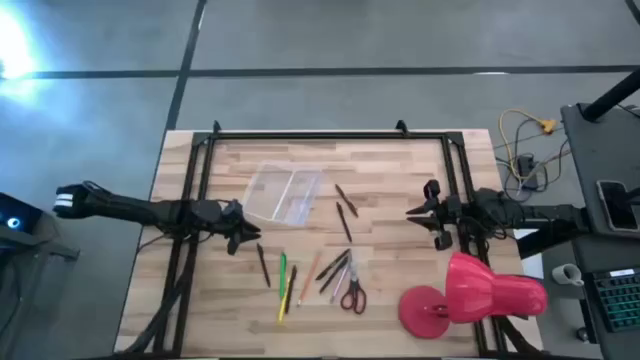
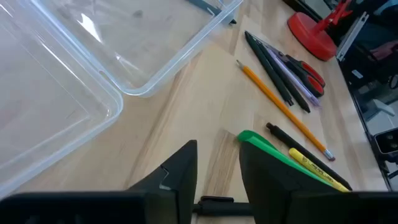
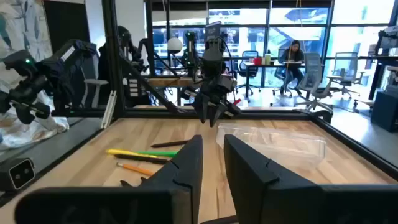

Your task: Pick & place school supplies into a supply box

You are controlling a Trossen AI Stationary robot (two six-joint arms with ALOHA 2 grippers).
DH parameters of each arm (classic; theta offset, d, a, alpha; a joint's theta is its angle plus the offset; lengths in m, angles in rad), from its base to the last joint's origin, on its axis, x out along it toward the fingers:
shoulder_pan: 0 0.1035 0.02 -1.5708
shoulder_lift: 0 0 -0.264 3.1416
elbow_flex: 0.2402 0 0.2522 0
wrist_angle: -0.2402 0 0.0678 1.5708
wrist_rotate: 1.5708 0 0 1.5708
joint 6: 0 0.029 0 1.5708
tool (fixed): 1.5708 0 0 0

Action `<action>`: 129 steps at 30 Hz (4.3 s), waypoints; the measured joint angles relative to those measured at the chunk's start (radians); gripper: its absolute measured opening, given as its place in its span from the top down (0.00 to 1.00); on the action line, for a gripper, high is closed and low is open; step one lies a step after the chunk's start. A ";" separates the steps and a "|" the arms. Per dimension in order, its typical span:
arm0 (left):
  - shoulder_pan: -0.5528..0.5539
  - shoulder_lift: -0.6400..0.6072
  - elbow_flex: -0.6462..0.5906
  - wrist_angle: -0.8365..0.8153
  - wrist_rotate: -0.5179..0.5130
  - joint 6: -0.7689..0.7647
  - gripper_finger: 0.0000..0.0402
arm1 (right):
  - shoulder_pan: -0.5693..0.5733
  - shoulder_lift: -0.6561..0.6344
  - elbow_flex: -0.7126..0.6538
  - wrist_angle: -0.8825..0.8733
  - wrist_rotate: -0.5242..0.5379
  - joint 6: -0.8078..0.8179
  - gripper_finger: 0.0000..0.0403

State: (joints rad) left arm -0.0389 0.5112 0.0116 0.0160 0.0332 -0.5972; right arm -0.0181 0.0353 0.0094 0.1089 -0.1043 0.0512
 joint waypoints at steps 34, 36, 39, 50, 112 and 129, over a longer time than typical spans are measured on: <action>0.000 0.000 0.000 0.000 0.000 0.000 0.74 | 0.000 0.000 0.000 0.000 0.000 0.000 0.85; 0.000 0.000 0.000 0.000 0.000 0.000 0.74 | 0.000 0.000 0.000 0.000 0.000 -0.001 0.85; 0.000 0.000 0.000 0.000 0.000 0.000 0.74 | 0.000 0.000 0.000 0.000 0.000 0.000 0.85; 0.000 0.000 0.000 0.000 0.000 0.000 0.74 | 0.000 0.000 0.000 0.000 0.000 -0.001 0.85; 0.000 0.000 0.000 0.000 0.000 0.000 0.74 | 0.000 0.000 0.000 0.000 0.000 -0.001 0.85; 0.001 0.000 0.000 0.005 -0.031 0.271 0.74 | -0.002 0.008 0.000 0.283 0.132 0.182 0.85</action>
State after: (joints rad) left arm -0.0380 0.5114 0.0112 0.0208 0.0021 -0.3258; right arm -0.0200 0.0432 0.0093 0.3920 0.0273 0.2329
